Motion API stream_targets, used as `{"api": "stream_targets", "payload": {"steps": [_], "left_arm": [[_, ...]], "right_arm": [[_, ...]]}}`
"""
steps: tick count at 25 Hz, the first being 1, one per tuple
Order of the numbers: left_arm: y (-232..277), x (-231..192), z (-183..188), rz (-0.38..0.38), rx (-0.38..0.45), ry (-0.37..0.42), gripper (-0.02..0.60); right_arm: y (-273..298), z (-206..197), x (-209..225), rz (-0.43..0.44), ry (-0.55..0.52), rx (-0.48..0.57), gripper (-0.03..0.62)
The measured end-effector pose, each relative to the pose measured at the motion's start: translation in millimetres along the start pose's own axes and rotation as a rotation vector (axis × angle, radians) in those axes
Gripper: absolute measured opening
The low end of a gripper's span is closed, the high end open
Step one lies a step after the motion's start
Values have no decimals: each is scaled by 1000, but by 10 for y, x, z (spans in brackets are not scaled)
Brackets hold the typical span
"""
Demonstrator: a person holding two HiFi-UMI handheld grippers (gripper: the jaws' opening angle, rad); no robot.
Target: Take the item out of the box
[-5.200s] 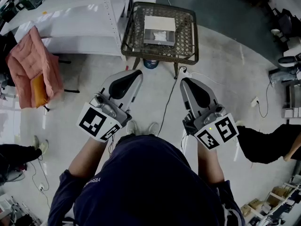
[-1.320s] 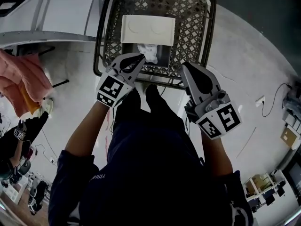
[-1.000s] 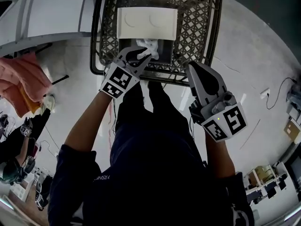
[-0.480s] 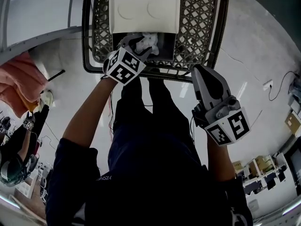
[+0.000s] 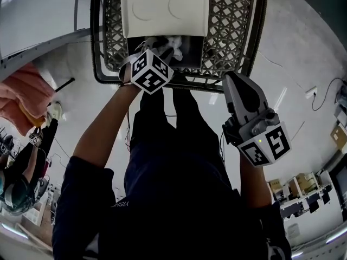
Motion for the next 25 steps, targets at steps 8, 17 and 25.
{"api": "stream_targets", "payload": {"steps": [8,17,25], "left_arm": [[-106,-3,24,8,21,1,8],[-648,83,279,3,135,-33,6],[-1528,-152,665,120,289,-71,6]], "right_arm": [[58,23,-56,7,10,8,24],[86,117,-264,29,-1,31,25],[61,409,-696,76,-58,94,25]]}}
Point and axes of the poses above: the fingertips, and each gripper's own axes: y forward along the fingers, x to its right, z out of its top, the point moved 1 cm from there along -y, backward along the fingers, and after that the axes turned 13 degrees about y, right-handed, at the moved point
